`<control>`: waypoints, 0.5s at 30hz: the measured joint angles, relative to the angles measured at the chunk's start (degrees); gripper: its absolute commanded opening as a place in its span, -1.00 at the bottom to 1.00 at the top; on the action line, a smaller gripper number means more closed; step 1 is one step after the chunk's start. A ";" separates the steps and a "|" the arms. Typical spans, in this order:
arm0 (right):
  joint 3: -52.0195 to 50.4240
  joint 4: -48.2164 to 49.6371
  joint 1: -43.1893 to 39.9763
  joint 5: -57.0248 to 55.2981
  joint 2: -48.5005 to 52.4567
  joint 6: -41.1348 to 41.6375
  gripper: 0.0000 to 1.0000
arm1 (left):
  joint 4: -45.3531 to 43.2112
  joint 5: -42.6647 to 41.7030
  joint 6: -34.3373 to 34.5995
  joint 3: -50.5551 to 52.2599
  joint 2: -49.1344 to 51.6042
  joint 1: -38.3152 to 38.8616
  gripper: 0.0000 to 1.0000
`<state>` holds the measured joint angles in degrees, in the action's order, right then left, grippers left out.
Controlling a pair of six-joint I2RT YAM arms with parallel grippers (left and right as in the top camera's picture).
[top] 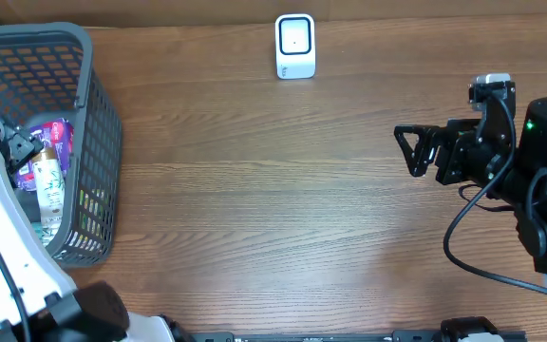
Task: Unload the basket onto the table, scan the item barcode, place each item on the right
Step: 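Grasp the white-and-gold tube in the basket with the left gripper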
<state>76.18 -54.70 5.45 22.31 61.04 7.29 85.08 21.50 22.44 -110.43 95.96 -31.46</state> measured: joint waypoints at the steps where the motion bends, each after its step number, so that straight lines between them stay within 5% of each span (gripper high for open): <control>1: 0.00 -0.37 0.00 0.00 0.28 -0.04 1.00 | 0.39 -0.11 0.13 0.00 1.22 -0.50 0.64; 10: 0.00 -0.85 0.02 -0.02 3.61 0.00 1.00 | -4.13 -4.42 -0.09 4.83 5.70 -2.03 0.65; 15: 0.00 -0.85 0.02 -0.02 5.46 -0.02 1.00 | -15.54 -9.42 -5.07 12.66 5.70 -2.08 0.61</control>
<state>76.18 -55.55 5.48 22.28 66.50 7.27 69.54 12.08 17.37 -97.78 101.67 -33.54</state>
